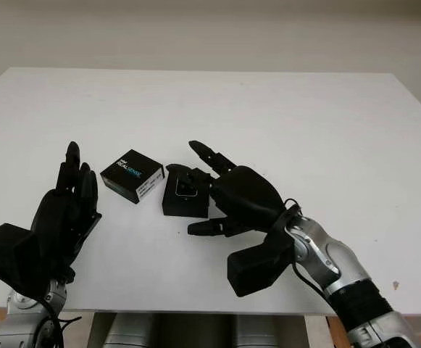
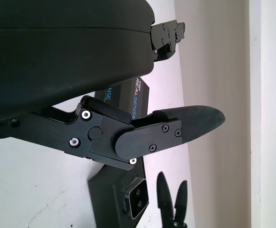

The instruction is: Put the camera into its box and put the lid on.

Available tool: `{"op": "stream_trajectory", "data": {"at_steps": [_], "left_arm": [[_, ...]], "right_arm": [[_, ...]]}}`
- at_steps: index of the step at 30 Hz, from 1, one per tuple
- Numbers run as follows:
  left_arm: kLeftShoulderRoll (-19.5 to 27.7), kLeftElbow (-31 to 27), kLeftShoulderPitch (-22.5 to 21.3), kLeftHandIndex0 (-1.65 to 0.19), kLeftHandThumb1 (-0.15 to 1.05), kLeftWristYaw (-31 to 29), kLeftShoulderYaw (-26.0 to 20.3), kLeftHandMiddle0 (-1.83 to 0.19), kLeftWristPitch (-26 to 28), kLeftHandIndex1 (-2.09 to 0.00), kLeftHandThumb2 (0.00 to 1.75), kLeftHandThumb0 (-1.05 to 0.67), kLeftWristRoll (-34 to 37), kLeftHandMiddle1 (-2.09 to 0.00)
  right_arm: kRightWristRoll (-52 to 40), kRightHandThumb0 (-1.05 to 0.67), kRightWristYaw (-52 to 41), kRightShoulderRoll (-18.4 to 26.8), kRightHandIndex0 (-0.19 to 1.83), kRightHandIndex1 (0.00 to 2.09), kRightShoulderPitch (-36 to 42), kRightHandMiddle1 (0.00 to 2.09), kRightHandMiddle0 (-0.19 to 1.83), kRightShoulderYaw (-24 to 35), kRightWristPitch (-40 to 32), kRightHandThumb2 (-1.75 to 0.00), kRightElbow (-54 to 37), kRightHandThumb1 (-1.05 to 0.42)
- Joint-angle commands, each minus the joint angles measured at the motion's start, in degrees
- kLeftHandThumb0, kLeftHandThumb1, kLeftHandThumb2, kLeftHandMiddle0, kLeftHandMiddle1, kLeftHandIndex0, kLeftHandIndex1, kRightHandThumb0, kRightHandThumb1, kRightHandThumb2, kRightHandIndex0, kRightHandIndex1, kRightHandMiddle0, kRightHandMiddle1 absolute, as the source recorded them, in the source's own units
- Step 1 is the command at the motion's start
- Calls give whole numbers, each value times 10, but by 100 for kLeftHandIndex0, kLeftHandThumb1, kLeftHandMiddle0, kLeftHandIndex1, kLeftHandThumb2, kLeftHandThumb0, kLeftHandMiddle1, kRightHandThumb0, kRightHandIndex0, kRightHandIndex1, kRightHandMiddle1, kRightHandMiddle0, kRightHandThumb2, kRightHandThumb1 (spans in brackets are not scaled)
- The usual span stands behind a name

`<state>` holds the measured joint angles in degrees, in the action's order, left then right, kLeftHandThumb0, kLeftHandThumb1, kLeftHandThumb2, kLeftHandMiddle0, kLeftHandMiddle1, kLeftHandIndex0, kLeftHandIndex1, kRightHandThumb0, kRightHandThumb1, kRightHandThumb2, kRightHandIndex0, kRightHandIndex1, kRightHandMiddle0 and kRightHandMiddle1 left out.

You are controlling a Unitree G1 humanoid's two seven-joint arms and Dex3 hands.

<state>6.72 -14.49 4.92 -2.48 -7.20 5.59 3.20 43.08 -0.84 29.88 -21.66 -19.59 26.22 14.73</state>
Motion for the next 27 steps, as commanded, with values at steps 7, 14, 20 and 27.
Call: {"op": "stream_trajectory", "data": {"at_steps": [7,14,20,27], "left_arm": [[5,-14,5,19,105,-7,-6,19,-3,0,64,-74,5,0],[4,-15,3,19,105,-7,-6,19,4,0,64,-74,6,0],[2,-17,3,19,105,-6,-6,19,5,0,64,-74,6,0],[0,-11,0,19,105,2,-9,19,-7,0,64,-74,1,-1]], "right_arm": [[13,-84,-20,3,-12,4,3,13,7,-10,-37,-48,16,-105],[11,-82,-50,5,-14,4,7,13,9,-15,-53,-47,9,-105],[13,-82,-52,7,-12,5,16,13,14,-18,-45,-45,0,-105],[-18,-81,-55,-3,-17,3,21,4,0,-1,-44,-49,-21,-105]]}}
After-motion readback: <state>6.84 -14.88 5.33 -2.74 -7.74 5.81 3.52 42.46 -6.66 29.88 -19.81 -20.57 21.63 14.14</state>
